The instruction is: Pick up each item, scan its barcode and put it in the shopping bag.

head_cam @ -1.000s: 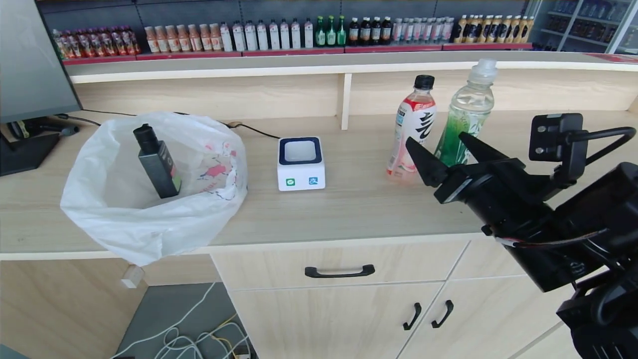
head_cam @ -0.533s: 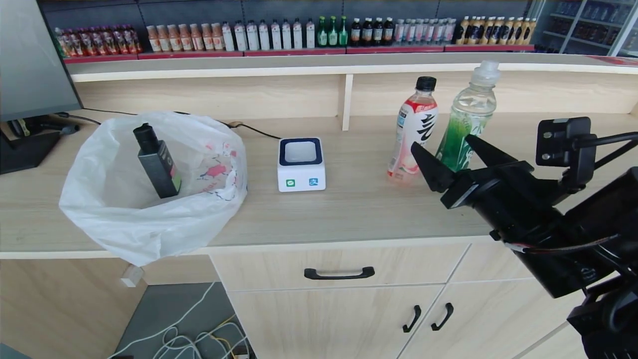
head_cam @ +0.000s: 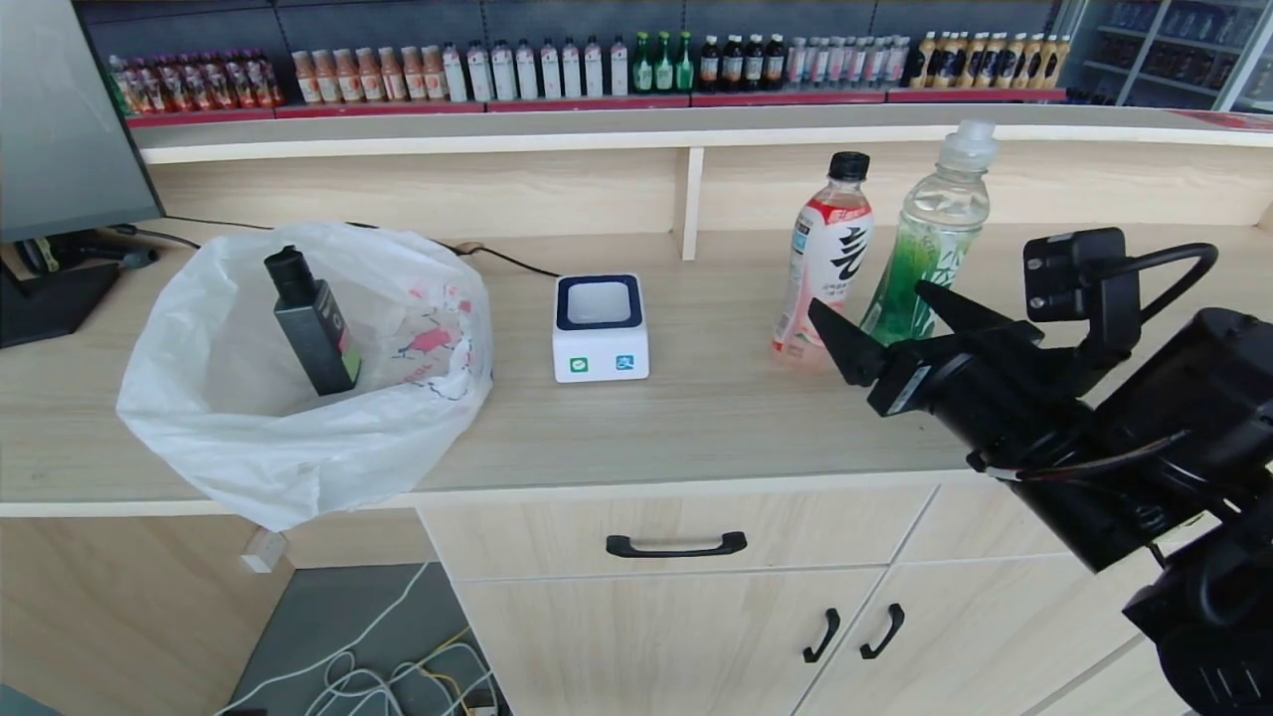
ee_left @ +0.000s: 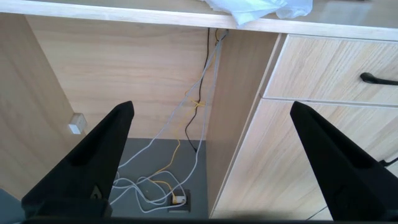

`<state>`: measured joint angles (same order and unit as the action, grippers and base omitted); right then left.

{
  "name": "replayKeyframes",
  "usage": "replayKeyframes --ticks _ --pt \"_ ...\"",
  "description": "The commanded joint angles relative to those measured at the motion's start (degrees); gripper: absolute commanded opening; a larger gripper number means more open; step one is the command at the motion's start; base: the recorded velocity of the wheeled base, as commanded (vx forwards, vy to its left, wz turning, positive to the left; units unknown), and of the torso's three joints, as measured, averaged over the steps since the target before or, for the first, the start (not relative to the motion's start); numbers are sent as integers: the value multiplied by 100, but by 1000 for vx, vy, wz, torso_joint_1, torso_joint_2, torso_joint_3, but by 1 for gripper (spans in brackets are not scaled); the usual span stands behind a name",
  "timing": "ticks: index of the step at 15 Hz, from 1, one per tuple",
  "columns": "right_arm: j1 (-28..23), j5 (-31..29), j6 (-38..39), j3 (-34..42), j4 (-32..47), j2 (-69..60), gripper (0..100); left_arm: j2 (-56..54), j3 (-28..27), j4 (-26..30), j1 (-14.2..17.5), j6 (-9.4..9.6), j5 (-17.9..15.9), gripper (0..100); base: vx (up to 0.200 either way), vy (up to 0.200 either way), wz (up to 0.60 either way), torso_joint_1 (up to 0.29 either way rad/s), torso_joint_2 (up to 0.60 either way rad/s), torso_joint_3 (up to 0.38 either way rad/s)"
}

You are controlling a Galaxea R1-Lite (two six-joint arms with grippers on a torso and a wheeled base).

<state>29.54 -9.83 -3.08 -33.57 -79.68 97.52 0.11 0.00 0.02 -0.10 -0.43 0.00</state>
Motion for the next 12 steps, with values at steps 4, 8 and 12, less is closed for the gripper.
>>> replayKeyframes --ticks 4,8,12 --pt "-27 -2 10 -677 629 346 100 -2 0 -2 1 -1 0 100 0 0 0 0 0 0" --pt "-80 -2 106 -958 646 680 100 -2 0 -2 1 -1 0 100 0 0 0 0 0 0" --pt "-194 -11 133 -949 646 777 100 -2 0 -2 1 -1 0 100 0 0 0 0 0 0"
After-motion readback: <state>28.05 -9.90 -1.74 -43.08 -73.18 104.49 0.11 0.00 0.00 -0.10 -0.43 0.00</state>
